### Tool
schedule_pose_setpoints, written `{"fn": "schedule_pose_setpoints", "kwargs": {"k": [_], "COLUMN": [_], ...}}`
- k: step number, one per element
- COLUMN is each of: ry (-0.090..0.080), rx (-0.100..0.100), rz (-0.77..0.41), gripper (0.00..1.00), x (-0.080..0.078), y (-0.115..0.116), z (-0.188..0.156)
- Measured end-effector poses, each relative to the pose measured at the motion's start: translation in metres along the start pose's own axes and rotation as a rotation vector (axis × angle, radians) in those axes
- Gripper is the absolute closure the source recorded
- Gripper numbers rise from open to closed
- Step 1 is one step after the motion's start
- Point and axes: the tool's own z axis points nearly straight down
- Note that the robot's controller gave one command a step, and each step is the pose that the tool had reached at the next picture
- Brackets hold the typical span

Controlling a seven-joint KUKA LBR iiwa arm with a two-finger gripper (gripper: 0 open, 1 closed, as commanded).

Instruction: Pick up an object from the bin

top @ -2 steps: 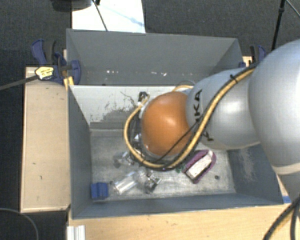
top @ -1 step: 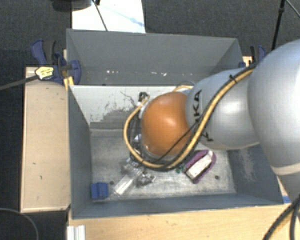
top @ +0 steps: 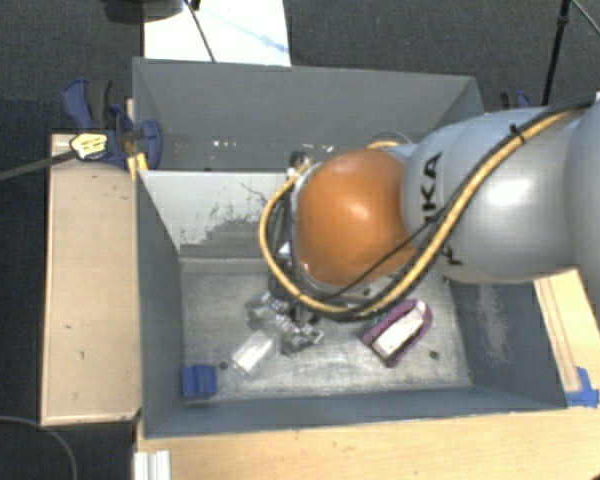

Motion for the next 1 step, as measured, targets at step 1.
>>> {"fn": "schedule_pose_setpoints", "kwargs": {"k": [1], "ry": [0.003], "rx": [-0.003], "rz": [0.009], "gripper": [1.00], "x": [-0.0010], "y": [-0.0004], "z": [-0.0058]}}
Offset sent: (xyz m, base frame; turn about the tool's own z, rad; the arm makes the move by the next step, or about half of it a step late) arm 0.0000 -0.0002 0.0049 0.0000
